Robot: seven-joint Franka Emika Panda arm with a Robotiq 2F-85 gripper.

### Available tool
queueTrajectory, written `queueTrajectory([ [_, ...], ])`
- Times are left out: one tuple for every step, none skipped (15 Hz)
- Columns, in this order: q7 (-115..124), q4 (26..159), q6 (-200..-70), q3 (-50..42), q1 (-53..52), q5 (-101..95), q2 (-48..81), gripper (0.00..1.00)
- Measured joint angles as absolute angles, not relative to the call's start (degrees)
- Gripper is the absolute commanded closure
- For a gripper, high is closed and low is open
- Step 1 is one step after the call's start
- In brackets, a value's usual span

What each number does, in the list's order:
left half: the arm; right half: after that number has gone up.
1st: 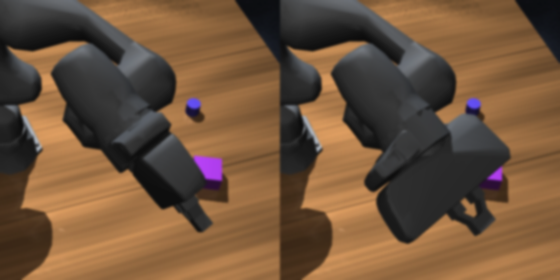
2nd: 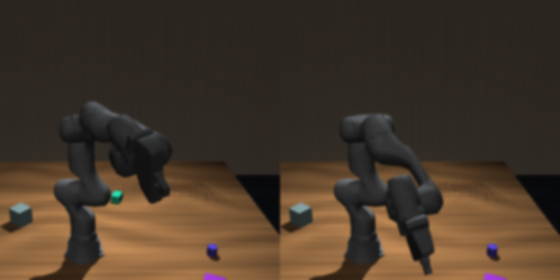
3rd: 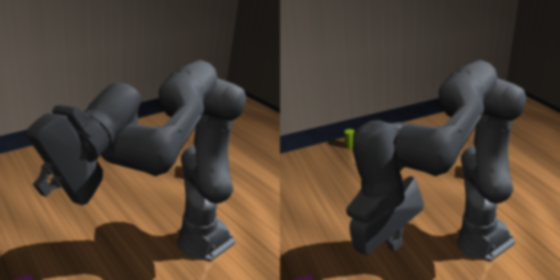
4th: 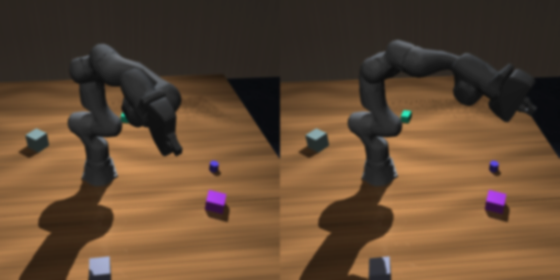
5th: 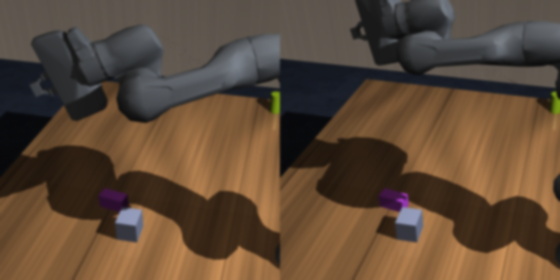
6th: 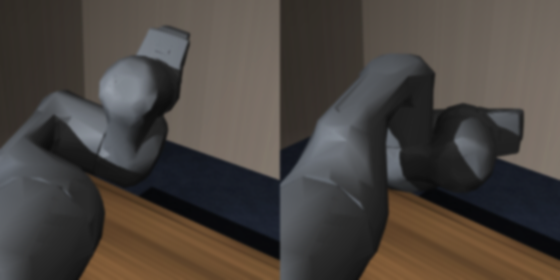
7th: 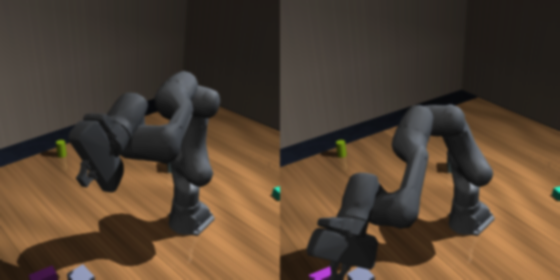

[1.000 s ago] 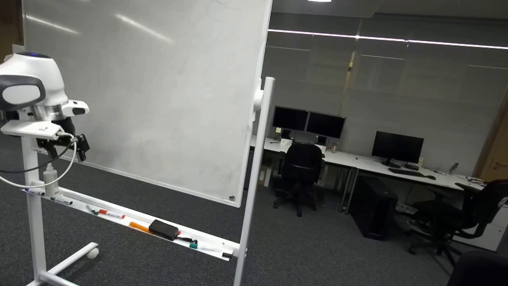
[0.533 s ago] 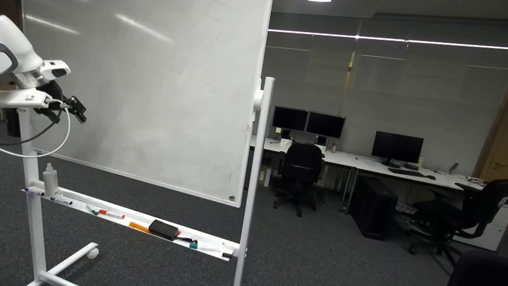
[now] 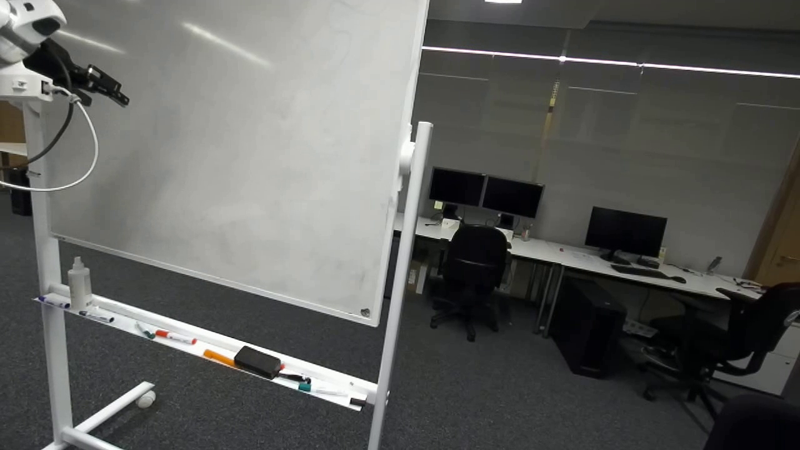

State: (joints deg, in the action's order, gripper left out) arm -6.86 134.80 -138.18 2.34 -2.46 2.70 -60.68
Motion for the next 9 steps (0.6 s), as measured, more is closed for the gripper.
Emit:
queueTrajectory([
  [-6.8, 134.5, -141.4, 2.4, -2.6, 2.7, -60.7, 0.00],
  [-6.8, 134.3, -143.3, 2.4, -3.0, 2.7, -60.6, 0.00],
  [-6.8, 134.3, -144.1, 2.5, -3.2, 2.7, -60.6, 0.00],
  [-6.8, 134.3, -144.3, 2.5, -3.3, 2.7, -60.6, 0.00],
  [-6.8, 134.3, -144.3, 2.5, -3.4, 2.7, -60.6, 0.00],
  [-6.8, 134.3, -144.3, 2.5, -3.4, 2.7, -60.6, 0.00],
  [-6.8, 134.3, -144.3, 2.5, -3.5, 2.7, -60.6, 0.00],
  [-6.8, 134.3, -144.3, 2.5, -3.5, 2.7, -60.6, 0.00],
  [-6.8, 134.3, -144.3, 2.5, -3.5, 2.7, -60.6, 0.00],
])
